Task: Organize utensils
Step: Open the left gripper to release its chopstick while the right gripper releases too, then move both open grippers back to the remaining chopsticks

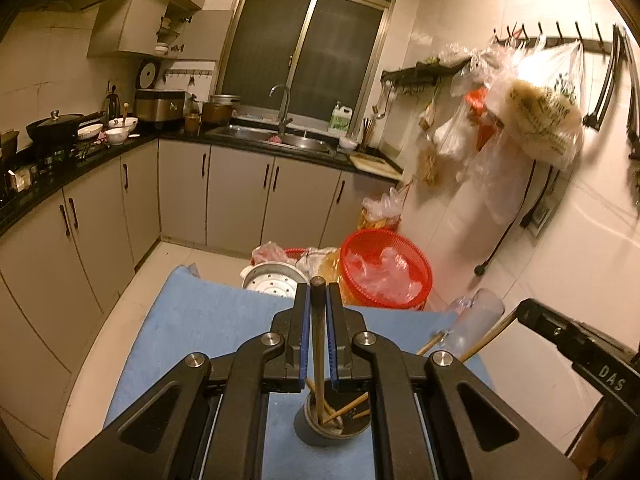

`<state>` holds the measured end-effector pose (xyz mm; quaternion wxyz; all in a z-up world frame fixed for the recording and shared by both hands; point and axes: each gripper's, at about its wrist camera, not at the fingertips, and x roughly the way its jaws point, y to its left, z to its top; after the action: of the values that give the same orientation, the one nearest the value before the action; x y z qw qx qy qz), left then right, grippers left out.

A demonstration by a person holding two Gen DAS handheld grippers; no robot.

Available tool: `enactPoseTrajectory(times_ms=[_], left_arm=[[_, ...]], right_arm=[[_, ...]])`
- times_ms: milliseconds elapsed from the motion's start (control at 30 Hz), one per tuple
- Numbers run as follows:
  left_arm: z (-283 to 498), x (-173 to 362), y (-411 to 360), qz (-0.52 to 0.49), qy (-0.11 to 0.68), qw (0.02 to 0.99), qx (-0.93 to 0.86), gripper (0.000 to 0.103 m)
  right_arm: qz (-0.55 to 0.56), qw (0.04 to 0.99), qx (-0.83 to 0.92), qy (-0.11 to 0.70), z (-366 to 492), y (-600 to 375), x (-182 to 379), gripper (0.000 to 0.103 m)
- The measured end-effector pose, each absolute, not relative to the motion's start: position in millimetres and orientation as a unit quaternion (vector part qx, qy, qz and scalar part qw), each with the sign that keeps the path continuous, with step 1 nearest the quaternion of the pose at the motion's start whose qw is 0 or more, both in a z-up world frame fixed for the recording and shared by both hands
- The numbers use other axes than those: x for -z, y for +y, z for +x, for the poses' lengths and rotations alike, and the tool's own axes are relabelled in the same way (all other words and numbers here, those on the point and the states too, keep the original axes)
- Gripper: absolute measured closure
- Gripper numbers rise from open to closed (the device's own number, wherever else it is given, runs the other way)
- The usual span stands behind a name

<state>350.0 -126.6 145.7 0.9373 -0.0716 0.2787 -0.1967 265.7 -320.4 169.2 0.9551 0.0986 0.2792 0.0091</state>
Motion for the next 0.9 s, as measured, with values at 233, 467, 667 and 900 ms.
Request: enactPoseTrajectory(times_ms=[233,467,667,900], left_arm=[[351.7,-124.7,-129.9,-0.063,0.301,0.931,0.195,0.096],[350.6,-114.5,-131.5,-0.052,0.315,0.928,0.192,0.096],[341.9,-119.0,-122.1,-0.061,0.305,0.931,0.188,0.059],[305.1,-108.2,-89.5,-0.065,0.31,0.93,0.185,0.043]], right_arm=[[0.099,0.947,-0.011,0.305,269.3,-317.6,-142.7,0.096],[0.112,0.941,-0.015,0.318,269.8,-317.1,-129.1,0.092],[0.121,0.944,-0.011,0.308,254.8,-321.1,-131.1,0.066],[0.143,0.941,-0.016,0.305,210.1,-326.5,-114.5,0.054]])
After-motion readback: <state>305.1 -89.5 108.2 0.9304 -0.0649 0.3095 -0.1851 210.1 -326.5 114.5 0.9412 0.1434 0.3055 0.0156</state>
